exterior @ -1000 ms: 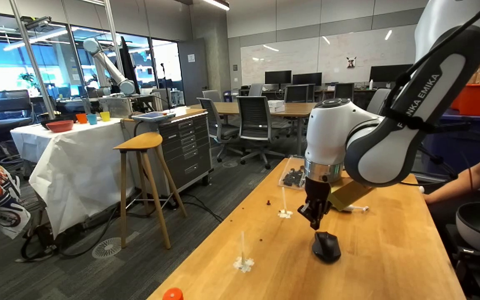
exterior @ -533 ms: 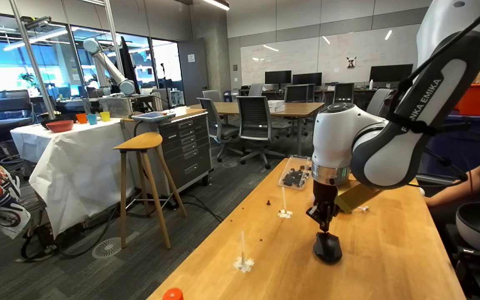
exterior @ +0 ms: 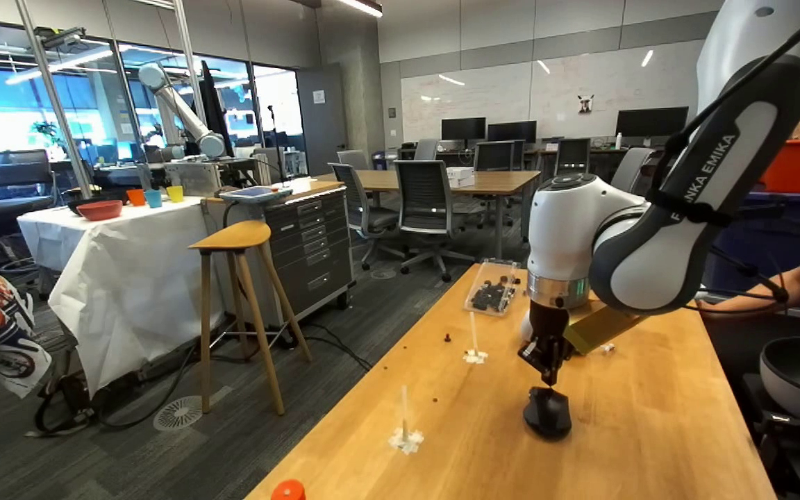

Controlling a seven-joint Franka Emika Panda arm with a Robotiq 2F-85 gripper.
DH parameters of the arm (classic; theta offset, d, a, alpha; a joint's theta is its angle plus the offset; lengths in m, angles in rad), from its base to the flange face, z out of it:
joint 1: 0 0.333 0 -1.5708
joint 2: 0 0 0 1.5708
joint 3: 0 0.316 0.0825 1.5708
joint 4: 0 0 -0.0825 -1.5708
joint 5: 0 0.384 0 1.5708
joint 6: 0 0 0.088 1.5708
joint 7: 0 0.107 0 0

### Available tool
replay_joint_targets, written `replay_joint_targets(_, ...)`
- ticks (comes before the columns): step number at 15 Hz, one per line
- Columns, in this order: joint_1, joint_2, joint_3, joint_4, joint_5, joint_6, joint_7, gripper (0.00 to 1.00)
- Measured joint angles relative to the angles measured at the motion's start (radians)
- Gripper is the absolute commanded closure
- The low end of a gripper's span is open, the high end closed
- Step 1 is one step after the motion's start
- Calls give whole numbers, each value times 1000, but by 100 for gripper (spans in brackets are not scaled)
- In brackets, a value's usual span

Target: Left-click the mouse

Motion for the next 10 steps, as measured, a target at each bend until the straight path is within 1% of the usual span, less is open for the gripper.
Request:
replay_joint_targets(3, 0, -38, 5, 16, 13, 0, -1, 99)
replay_joint_targets(6, 0, -115, 22, 34, 35, -6, -4, 99)
replay_joint_targets(8, -7, -179, 47, 45, 67, -30, -17, 98)
replay_joint_targets(10, -26, -246, 94, 59, 134, -86, -57, 98)
